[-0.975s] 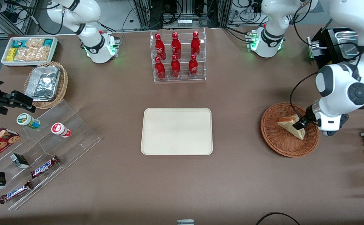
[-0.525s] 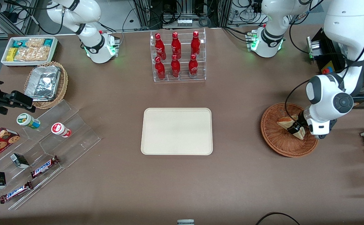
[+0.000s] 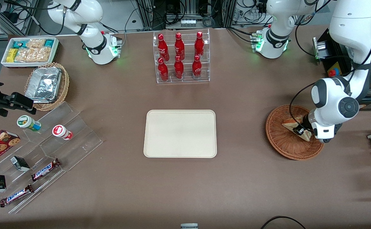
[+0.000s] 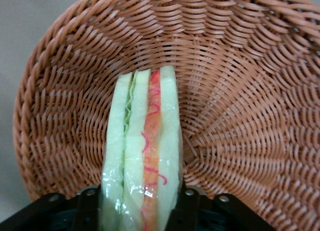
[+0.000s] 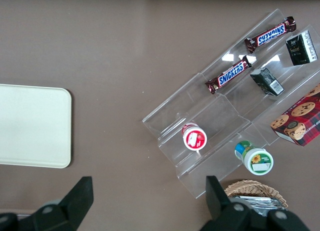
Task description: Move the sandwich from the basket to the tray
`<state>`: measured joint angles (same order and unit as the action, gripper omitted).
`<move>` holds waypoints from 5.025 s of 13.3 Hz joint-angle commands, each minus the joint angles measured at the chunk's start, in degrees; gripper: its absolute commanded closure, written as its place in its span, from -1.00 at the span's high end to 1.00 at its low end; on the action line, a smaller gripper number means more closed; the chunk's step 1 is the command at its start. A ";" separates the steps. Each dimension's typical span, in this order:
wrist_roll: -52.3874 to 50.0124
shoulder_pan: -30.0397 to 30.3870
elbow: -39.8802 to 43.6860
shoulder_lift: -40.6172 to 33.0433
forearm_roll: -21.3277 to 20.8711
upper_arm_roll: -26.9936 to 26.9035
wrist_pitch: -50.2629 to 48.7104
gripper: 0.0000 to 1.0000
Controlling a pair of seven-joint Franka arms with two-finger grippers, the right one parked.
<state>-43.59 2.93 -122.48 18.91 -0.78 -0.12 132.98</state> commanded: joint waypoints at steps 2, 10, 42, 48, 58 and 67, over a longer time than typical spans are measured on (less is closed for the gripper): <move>0.95 -3.71 3.90 -3.53 -0.98 -0.06 -6.66 -0.23; 2.54 -18.21 23.77 3.40 -0.19 0.56 -16.61 -0.29; 6.06 -30.27 43.03 17.42 -2.56 8.21 -22.02 1.00; 6.85 -17.10 35.14 0.72 -2.65 8.21 -29.00 1.00; 25.10 -5.74 18.42 -22.50 -2.39 4.87 -35.24 1.00; 36.28 -2.84 32.48 -18.73 2.54 2.84 -49.48 1.00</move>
<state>-8.70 0.18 -93.42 -1.68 1.72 2.12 86.21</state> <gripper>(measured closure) 0.000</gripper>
